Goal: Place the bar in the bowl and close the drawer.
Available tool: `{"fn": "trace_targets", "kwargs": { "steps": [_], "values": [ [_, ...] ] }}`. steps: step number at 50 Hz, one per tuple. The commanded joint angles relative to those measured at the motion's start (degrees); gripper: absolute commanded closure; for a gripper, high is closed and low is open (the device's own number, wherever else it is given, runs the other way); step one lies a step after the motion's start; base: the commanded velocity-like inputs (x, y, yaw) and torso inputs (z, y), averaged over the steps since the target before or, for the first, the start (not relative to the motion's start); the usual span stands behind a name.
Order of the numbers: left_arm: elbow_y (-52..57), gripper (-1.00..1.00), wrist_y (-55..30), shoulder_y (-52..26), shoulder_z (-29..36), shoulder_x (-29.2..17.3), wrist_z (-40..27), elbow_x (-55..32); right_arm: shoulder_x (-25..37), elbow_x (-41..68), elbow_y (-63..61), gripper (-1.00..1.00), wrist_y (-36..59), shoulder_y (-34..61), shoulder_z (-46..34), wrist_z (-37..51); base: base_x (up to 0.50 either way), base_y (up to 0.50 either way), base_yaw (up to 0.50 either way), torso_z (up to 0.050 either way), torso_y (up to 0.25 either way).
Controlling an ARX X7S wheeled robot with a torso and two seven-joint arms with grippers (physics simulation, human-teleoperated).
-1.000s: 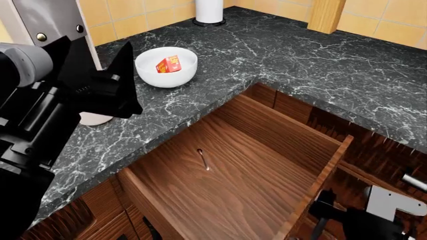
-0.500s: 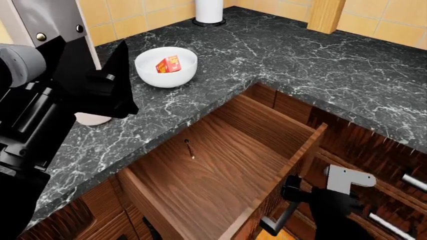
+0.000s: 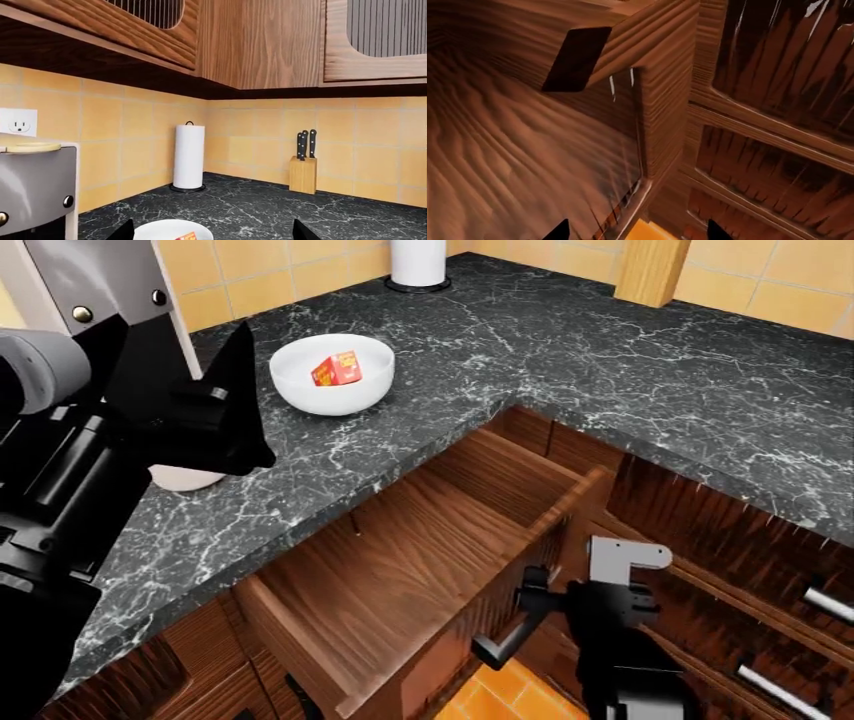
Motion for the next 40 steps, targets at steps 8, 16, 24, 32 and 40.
{"fn": "trace_targets", "kwargs": {
  "steps": [8, 16, 24, 32, 40],
  "values": [
    [-0.59, -1.00, 1.02, 1.14, 0.01, 0.06, 1.10, 1.19, -4.48, -0.47, 19.95, -1.00, -7.39, 9.49, -5.55, -2.93, 0.00, 0.00, 0.00, 0.000, 0.000],
    [-0.63, -1.00, 1.26, 1.49, -0.02, -0.01, 1.18, 1.23, -6.70, 2.82, 33.75, -1.00, -14.67, 16.01, -11.17, -3.67, 0.00, 0.00, 0.00, -0.001, 0.000],
    [-1.12, -1.00, 1.86, 2.11, -0.09, -0.10, 2.11, 2.12, -6.72, 22.83, 36.70, -1.00, -17.11, 18.83, -32.24, -1.06, 0.00, 0.00, 0.00, 0.000, 0.000],
    [-1.54, -1.00, 2.01, 2.04, 0.47, 0.25, 2.31, 2.62, -6.73, 41.41, 36.76, -1.00, -19.36, 20.34, -51.74, 1.20, 0.00, 0.00, 0.00, 0.000, 0.000],
    [-1.77, -1.00, 2.41, 2.62, 0.36, 0.28, 2.57, 2.74, -6.73, 56.00, 36.09, -1.00, -21.77, 21.61, -66.59, 2.00, 0.00, 0.00, 0.00, 0.000, 0.000]
  ]
}}
